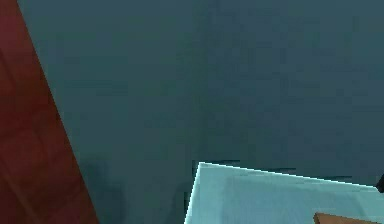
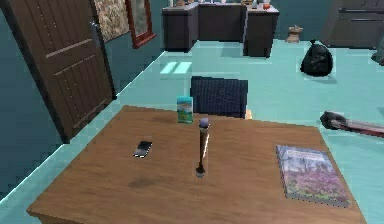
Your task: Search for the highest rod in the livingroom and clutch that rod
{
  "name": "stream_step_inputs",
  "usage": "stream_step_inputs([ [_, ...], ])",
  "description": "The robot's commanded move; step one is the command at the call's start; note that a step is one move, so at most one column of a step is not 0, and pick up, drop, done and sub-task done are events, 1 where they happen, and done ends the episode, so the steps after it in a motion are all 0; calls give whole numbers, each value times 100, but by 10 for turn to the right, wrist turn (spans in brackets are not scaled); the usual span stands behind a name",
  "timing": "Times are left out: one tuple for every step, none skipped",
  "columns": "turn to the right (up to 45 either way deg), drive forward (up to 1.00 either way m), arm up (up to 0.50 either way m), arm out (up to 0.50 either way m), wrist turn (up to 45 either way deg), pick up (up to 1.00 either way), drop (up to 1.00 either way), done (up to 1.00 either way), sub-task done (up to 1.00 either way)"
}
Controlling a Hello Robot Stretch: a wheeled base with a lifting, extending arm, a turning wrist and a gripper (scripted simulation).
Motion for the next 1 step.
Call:
stream_step_inputs([
  [0,0,38,0,0,0,0,0,0],
])
